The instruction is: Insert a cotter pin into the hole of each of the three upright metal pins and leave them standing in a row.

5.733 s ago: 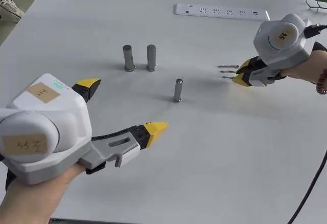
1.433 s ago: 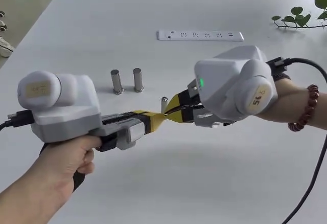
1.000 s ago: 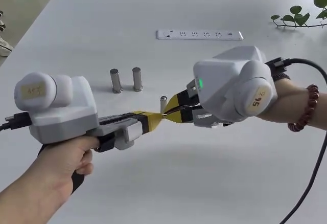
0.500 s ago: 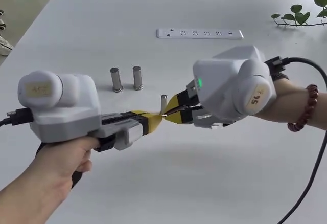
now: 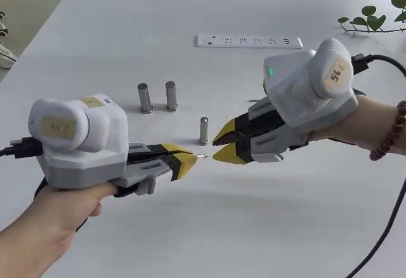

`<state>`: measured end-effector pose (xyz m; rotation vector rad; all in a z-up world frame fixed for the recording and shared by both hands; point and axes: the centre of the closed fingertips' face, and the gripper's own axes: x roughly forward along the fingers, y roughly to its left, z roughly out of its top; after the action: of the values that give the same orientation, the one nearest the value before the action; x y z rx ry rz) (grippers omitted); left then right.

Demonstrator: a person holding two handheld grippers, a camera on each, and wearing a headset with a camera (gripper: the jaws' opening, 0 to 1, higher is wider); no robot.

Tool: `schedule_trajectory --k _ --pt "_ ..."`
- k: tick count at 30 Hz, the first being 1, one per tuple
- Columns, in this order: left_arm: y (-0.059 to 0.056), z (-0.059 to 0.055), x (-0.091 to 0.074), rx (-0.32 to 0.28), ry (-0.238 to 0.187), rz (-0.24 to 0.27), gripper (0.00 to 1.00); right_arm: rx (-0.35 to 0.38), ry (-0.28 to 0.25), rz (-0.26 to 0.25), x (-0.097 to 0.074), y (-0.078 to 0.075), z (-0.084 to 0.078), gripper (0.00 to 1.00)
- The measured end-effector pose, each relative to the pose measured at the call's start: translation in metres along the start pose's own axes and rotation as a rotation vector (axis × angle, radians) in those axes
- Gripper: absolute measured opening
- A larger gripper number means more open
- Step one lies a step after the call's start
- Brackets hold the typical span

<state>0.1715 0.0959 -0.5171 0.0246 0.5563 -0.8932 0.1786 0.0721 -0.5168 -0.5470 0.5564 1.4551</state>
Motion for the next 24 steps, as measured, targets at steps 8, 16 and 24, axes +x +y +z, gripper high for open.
schedule_trajectory --k 8,16,24 --pt "-0.009 -0.004 0.0 0.082 0.017 -0.06 0.0 0.073 -0.03 0.082 -0.004 0.009 -0.006 0.09" --pt "-0.024 -0.001 -0.003 0.157 -0.001 -0.142 0.0 0.085 -0.041 0.146 -0.003 0.024 -0.008 0.08" --pt "-0.036 -0.002 -0.005 0.198 -0.004 -0.195 0.0 0.086 -0.051 0.222 -0.003 0.04 -0.009 0.07"
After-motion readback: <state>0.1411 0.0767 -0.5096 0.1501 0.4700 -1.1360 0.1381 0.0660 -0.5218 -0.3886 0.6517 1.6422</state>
